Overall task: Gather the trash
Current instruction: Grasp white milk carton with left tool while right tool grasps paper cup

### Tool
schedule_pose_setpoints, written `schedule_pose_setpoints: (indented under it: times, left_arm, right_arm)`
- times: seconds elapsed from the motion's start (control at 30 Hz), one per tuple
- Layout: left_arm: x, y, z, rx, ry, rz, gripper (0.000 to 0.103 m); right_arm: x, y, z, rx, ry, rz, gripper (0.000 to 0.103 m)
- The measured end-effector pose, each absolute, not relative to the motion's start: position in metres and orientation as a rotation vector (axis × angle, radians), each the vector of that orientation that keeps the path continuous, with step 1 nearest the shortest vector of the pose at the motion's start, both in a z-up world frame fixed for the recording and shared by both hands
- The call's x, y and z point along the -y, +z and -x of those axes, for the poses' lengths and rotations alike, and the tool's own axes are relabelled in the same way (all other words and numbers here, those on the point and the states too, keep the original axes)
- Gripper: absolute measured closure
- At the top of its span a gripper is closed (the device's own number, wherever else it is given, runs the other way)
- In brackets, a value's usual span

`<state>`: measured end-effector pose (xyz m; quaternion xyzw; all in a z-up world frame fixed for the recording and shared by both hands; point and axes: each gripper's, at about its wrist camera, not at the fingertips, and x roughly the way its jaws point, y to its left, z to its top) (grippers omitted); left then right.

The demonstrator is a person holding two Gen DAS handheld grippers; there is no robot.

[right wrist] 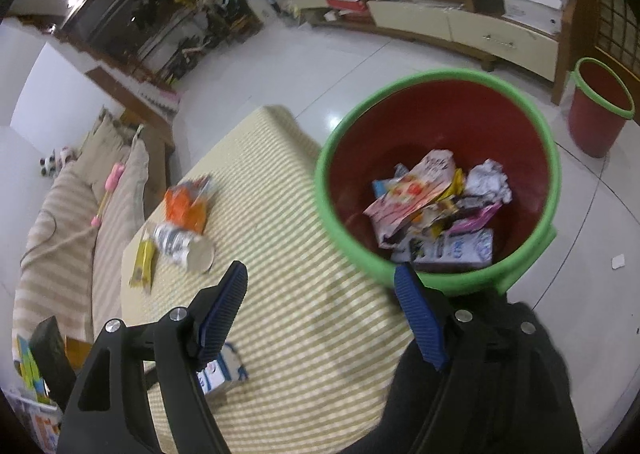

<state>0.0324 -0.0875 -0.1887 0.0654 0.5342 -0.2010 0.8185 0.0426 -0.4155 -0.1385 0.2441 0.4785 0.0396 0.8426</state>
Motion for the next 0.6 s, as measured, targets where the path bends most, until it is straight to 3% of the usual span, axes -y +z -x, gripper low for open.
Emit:
schedule_pose_setpoints:
  times: [0.23,0.6]
  left_arm:
    - [0.117,-0.216,-0.023,-1.160,-0.546,-0.309,0.022]
    - [0.121,-0.241,-0.043,-1.230,-0.499,-0.205,0.022]
  right_arm:
    - [0.388,-0.140,-0.036,-1.042,0.117,-0.472,0.029]
    - [0.377,-0.139,-0.030,-1.055,0.142,-0.450,0.029]
